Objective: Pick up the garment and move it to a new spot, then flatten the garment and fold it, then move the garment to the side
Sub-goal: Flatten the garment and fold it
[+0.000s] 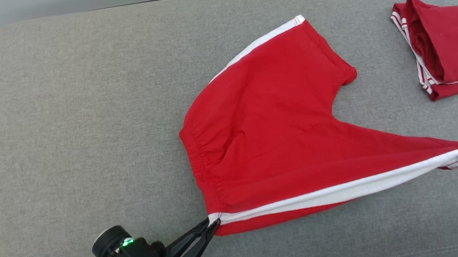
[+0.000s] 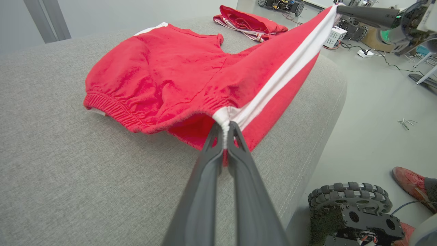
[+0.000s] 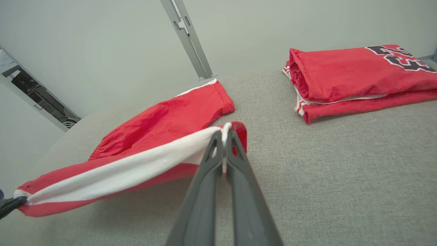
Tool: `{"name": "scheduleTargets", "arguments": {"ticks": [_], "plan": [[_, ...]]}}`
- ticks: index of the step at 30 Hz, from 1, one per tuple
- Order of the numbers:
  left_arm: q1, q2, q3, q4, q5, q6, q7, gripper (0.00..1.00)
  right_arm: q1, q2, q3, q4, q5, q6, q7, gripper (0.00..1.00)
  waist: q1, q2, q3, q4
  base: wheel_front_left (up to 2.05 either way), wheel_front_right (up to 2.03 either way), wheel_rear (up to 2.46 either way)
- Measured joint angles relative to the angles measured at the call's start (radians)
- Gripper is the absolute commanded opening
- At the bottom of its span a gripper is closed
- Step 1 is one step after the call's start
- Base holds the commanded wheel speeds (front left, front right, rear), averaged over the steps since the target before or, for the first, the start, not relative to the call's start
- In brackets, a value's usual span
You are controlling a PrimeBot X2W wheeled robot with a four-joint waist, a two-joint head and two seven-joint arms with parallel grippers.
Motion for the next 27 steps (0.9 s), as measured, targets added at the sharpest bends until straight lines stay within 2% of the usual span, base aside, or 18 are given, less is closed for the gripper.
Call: {"name": "scheduleTargets", "arguments": {"ticks": [3, 9, 15, 22, 27], "plan": [[-0.009, -0.006, 0.001, -0.014, -0.045, -0.014, 0.037, 0.0, -0.019, -0.044, 0.023, 0.004, 0.005, 0.0, 0.024, 0.0, 0.0, 0.0, 0.005, 0.02, 0.0, 0.0, 0.0], [-0.099, -0.071, -0.001, 0.021, -0.19, -0.051, 0.097, 0.0, -0.193, -0.126, 0.062, 0.076, 0.061, 0.0, 0.115, 0.0, 0.0, 0.0, 0.021, 0.061, 0.0, 0.0, 0.0], [-0.218, -0.119, 0.041, 0.059, -0.408, -0.063, 0.131, 0.0, -0.396, -0.222, 0.092, 0.128, 0.143, 0.0, 0.221, 0.0, 0.0, 0.0, 0.07, 0.099, 0.0, 0.0, 0.0], [-0.359, -0.145, 0.055, 0.079, -0.677, -0.063, 0.194, 0.0, -0.652, -0.27, 0.174, 0.185, 0.198, 0.0, 0.327, 0.0, 0.0, 0.0, 0.147, 0.136, 0.0, 0.0, 0.0], [-0.434, -0.14, 0.076, 0.108, -0.764, -0.063, 0.207, 0.0, -0.832, -0.273, 0.245, 0.253, 0.201, 0.0, 0.391, 0.0, 0.0, 0.0, 0.209, 0.155, 0.0, 0.0, 0.0]]}}
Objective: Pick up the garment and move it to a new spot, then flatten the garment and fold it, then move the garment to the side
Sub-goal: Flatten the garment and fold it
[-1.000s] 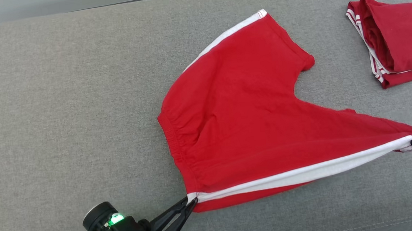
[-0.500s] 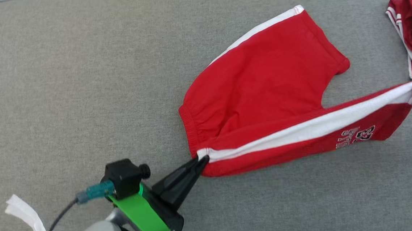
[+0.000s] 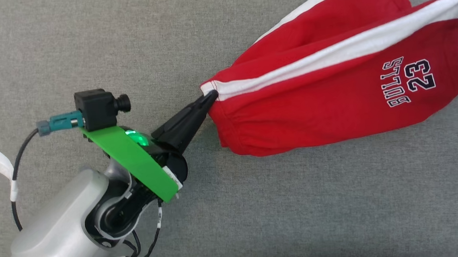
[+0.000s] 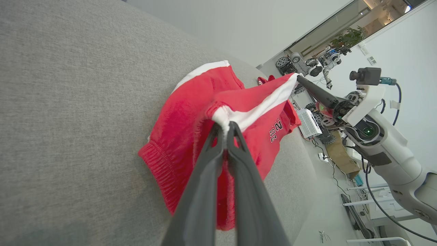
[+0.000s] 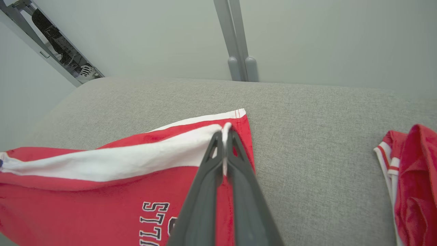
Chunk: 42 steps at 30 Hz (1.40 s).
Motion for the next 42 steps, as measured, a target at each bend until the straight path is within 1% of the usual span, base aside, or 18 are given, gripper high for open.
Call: {"name": "scheduleTargets", "arguments": {"ticks": [5, 11, 17, 18, 19, 20, 21, 25, 27, 29, 31, 33, 34, 36, 39, 42], "plan": [[-0.046, 0.005, -0.005, 0.034, -0.039, 0.0, 0.013, 0.0, -0.152, 0.006, 0.07, 0.08, -0.004, 0.0, 0.036, 0.0, 0.0, 0.0, 0.057, 0.02, 0.0, 0.0, 0.0], [-0.089, 0.005, -0.024, 0.085, -0.03, -0.001, -0.004, 0.0, -0.29, 0.016, 0.155, 0.149, -0.016, 0.0, 0.053, 0.0, 0.0, 0.0, 0.104, 0.042, 0.0, 0.0, 0.0], [-0.122, -0.002, -0.051, 0.122, -0.013, -0.001, -0.032, 0.0, -0.381, 0.03, 0.235, 0.202, -0.017, 0.0, 0.051, 0.0, 0.0, 0.0, 0.13, 0.058, 0.0, 0.0, 0.0], [-0.126, -0.004, -0.053, 0.128, -0.012, -0.001, -0.04, 0.24, -0.393, 0.034, 0.248, 0.21, -0.017, 0.0, 0.047, 0.13, 0.0, 0.0, 0.132, 0.059, 0.0, 0.0, 0.0], [-0.128, -0.005, -0.058, 0.135, -0.012, -0.001, -0.046, 0.49, -0.405, 0.037, 0.262, 0.218, -0.017, 0.0, 0.041, 0.78, 0.0, 0.0, 0.134, 0.059, 0.0, 0.0, 0.0], [-0.129, -0.006, -0.063, 0.141, -0.012, -0.001, -0.05, 0.72, -0.412, 0.038, 0.272, 0.224, -0.017, 0.0, 0.036, 1.0, 0.0, 0.0, 0.134, 0.058, 0.0, 0.0, 0.0], [-0.131, -0.007, -0.067, 0.149, -0.011, -0.001, -0.053, 1.0, -0.42, 0.042, 0.28, 0.234, -0.017, 0.0, 0.019, 1.0, 0.0, 0.0, 0.133, 0.056, 0.0, 0.0, 0.0], [-0.131, -0.002, -0.08, 0.178, 0.02, -0.001, -0.104, 1.0, -0.44, 0.05, 0.314, 0.255, -0.01, 0.0, -0.048, 1.0, 0.0, 0.0, 0.117, 0.047, 0.0, 0.0, 0.0], [-0.128, 0.001, -0.084, 0.192, 0.044, -0.001, -0.15, 1.0, -0.438, 0.052, 0.324, 0.265, -0.001, 0.0, -0.097, 1.0, 0.0, 0.0, 0.102, 0.043, 0.0, 0.0, 0.0], [-0.11, 0.003, -0.074, 0.22, 0.091, 0.004, -0.217, 1.0, -0.416, 0.049, 0.34, 0.27, 0.004, 0.0, -0.154, 1.0, 0.0, 0.0, 0.08, 0.037, 0.0, 0.0, 0.0], [-0.08, 0.006, -0.063, 0.242, 0.159, 0.036, -0.25, 1.0, -0.378, 0.046, 0.36, 0.274, 0.007, 0.0, -0.207, 1.0, 0.0, 0.0, 0.056, 0.031, 0.0, 0.0, 0.0], [-0.03, -0.009, -0.028, 0.254, 0.203, 0.084, -0.266, 1.0, -0.333, 0.048, 0.383, 0.277, 0.007, 0.0, -0.26, 1.0, 0.0, 0.0, 0.028, 0.025, 0.0, 0.0, 0.0], [0.008, -0.02, -0.008, 0.256, 0.254, 0.114, -0.267, 1.0, -0.302, 0.051, 0.397, 0.28, 0.007, 0.0, -0.298, 1.0, 0.0, 0.0, 0.007, 0.022, 0.0, 0.0, 0.0], [0.079, -0.057, 0.07, 0.242, 0.328, 0.156, -0.27, 1.0, -0.255, 0.058, 0.416, 0.288, 0.007, 0.0, -0.337, 1.0, 0.0, 0.0, -0.027, 0.016, 0.0, 0.0, 0.0], [0.207, -0.115, 0.157, 0.214, 0.452, 0.196, -0.271, 1.0, -0.178, 0.084, 0.444, 0.306, 0.008, 0.0, -0.371, 1.0, 0.0, 0.0, -0.081, 0.009, 0.0, 0.0, 0.0], [0.348, -0.172, 0.242, 0.165, 0.607, 0.238, -0.271, 1.0, -0.109, 0.123, 0.452, 0.322, 0.004, 0.0, -0.384, 1.0, 0.0, 0.0, -0.148, 0.001, 0.0, 0.0, 0.0]]}}
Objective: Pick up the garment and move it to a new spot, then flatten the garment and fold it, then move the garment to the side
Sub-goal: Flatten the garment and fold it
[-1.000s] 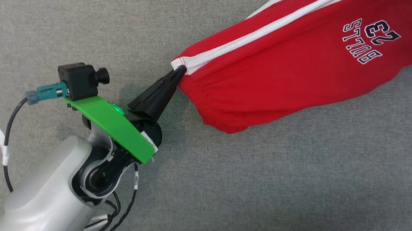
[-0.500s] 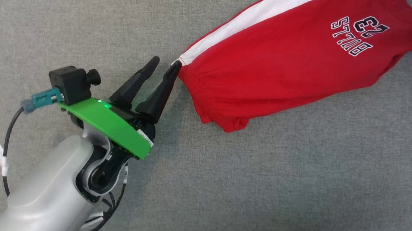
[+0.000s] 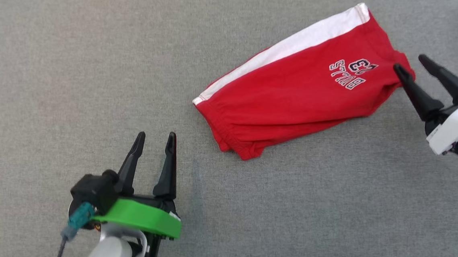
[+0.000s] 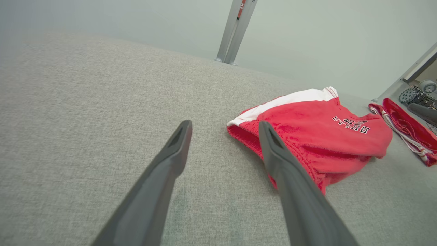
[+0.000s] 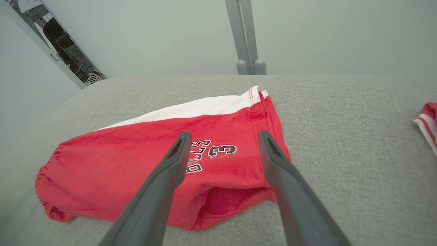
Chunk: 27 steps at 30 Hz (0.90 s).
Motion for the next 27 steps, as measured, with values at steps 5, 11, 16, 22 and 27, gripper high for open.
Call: {"name": "scheduleTargets", "arguments": {"ticks": [5, 11, 16, 22, 27], "plan": [[0.164, -0.087, 0.103, -0.063, 0.214, 0.06, 0.0, 1.0, 0.099, 0.046, -0.049, 0.013, -0.027, 0.0, -0.004, 1.0, 0.0, 0.0, -0.097, -0.008, 0.0, 0.0, 0.0], [0.272, -0.176, 0.191, -0.137, 0.465, 0.085, 0.0, 1.0, 0.204, 0.103, -0.171, 0.011, -0.093, 0.0, -0.005, 1.0, -0.0001, 0.0, -0.175, 0.002, 0.0, 0.0, 0.0], [0.307, -0.236, 0.227, -0.167, 0.578, 0.065, -0.002, 1.0, 0.229, 0.116, -0.219, 0.053, -0.148, 0.0, -0.005, 1.0, 0.0, 0.0, -0.183, 0.038, 0.0, 0.0, 0.0], [0.315, -0.273, 0.255, -0.154, 0.641, 0.068, -0.002, 1.0, 0.142, 0.127, -0.231, 0.194, -0.182, 0.0, 0.039, 1.0, -0.0001, 0.0, -0.148, 0.091, 0.0, 0.0, 0.0], [0.303, -0.287, 0.246, -0.139, 0.654, 0.049, -0.002, 1.0, 0.004, 0.143, -0.248, 0.356, -0.206, 0.0, 0.183, 1.0, 0.0, 0.0, -0.096, 0.127, 0.0, 0.0, 0.0]]}}
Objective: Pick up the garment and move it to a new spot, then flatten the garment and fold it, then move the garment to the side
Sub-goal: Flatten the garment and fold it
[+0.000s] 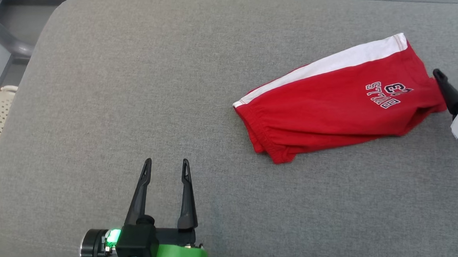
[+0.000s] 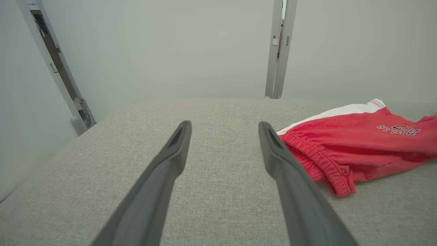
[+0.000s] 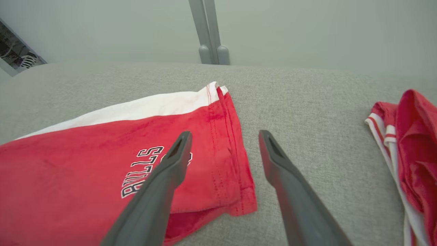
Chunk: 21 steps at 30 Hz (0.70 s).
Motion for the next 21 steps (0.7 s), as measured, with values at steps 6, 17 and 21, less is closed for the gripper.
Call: {"name": "scheduleTargets", "arguments": {"ticks": [6, 17, 21], "plan": [[-0.036, -0.003, -0.031, 0.006, -0.025, -0.01, 0.0, 1.0, -0.136, 0.004, 0.026, 0.133, -0.038, 0.0, 0.18, 1.0, 0.0, 0.0, 0.064, 0.038, 0.0, 0.0, 0.0], [-0.071, -0.003, -0.064, 0.016, -0.048, 0.007, 0.0, 1.0, -0.201, 0.005, 0.058, 0.209, -0.041, 0.0, 0.287, 0.31, 0.0, 0.0, 0.126, 0.072, 0.0, 0.0, 0.0], [-0.074, -0.003, -0.056, 0.024, -0.039, 0.006, 0.0, 1.0, -0.175, 0.013, 0.062, 0.174, 0.008, 0.0, 0.281, 0.0, 0.0, 0.0, 0.121, 0.053, 0.0, 0.0, 0.0]]}}
